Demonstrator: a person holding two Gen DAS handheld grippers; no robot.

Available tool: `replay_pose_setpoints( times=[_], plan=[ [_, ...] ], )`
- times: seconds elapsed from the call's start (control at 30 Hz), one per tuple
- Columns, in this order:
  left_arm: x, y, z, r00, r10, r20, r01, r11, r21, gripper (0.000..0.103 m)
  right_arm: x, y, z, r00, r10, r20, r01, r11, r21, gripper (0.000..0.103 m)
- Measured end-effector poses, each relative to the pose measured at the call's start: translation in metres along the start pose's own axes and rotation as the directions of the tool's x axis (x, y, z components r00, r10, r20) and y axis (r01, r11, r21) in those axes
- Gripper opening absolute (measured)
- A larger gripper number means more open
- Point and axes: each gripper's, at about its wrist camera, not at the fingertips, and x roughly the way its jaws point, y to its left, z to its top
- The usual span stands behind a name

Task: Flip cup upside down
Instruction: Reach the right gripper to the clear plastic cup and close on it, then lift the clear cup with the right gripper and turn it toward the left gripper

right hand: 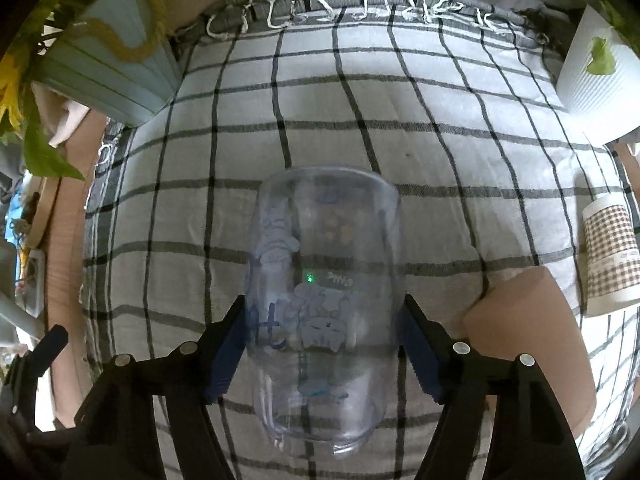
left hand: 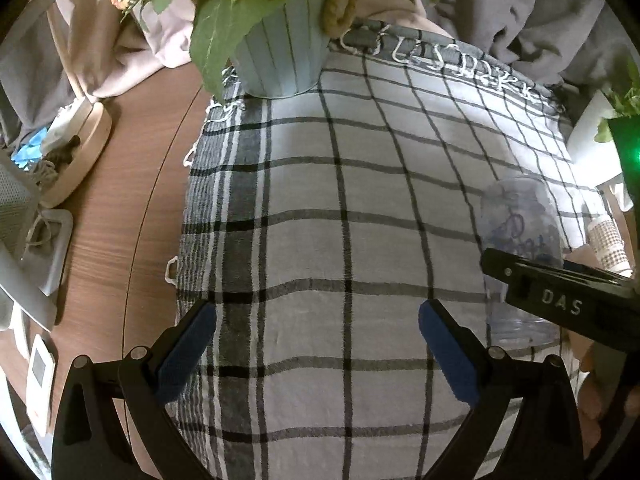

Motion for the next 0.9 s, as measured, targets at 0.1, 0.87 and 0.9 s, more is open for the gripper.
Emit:
replay_pose_setpoints(
  times=[0.1, 0.87, 0.9],
  plan=[
    [0.001, 0.002, 0.000, 1.000, 0.012, 0.000, -0.012, 1.000, -0.008, 0.103, 0.000, 0.000, 0.003, 1.000, -0.002, -0.003, 0.002, 1.000, -0.007, 0.071],
    [-0.030, 0.003, -0.054, 0.999, 0.049, -0.002, -0.049, 0.998, 0.048, 0.103, -0.027, -0.001, -0.098, 0.993, 0.042, -0.113, -0.038, 0.998, 0.042, 0.071],
    [-0.029, 0.004, -0.056, 0.999, 0.052, -0.006, -0.052, 0.997, 0.050, 0.103, -0.024, 0.000, -0.101, 0.992, 0.043, -0.120, -0.038, 0.998, 0.044, 0.071]
  ],
)
